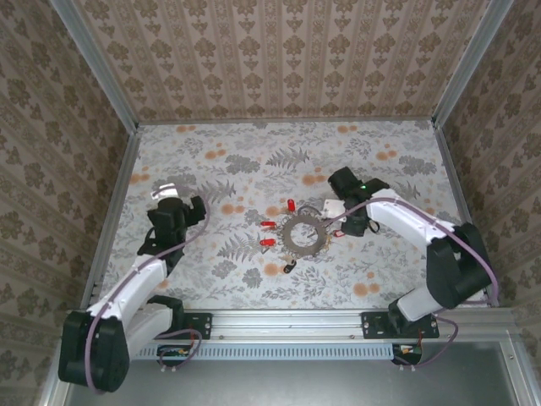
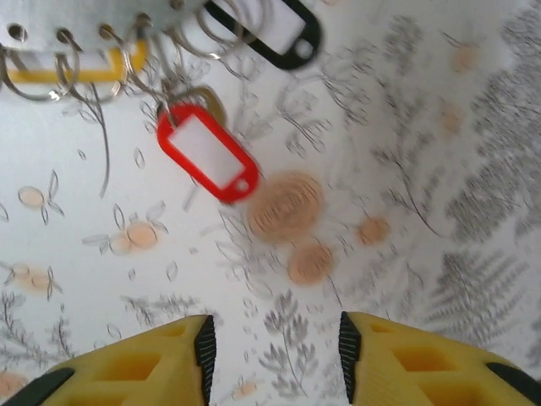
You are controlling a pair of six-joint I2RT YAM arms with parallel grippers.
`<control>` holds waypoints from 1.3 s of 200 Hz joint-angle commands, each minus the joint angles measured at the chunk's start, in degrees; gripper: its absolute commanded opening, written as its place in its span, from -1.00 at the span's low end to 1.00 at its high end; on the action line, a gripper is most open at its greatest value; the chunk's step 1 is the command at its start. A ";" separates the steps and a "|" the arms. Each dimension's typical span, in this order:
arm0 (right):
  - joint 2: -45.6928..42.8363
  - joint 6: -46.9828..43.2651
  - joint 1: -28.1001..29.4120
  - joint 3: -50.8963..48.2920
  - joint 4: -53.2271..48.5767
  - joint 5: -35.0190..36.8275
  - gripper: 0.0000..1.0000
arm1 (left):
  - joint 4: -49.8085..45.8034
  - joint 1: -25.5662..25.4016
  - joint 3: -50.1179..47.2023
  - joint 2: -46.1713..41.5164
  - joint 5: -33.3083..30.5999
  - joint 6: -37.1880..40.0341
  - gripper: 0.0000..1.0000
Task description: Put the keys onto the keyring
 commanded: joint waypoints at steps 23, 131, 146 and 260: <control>-20.51 9.98 -3.56 2.13 11.26 -10.30 0.99 | -3.40 -3.79 5.52 -6.14 4.81 26.41 1.00; -32.82 41.79 -15.88 -47.56 81.52 -8.88 0.99 | 14.92 8.04 -6.28 -0.10 17.06 25.16 1.00; -26.57 42.95 -17.86 -49.09 88.19 -11.17 0.99 | 20.21 11.22 -7.78 4.24 19.50 22.86 1.00; 2.91 48.91 -22.05 -36.15 95.84 -9.08 0.99 | 44.48 16.09 -3.15 34.01 26.95 21.22 1.00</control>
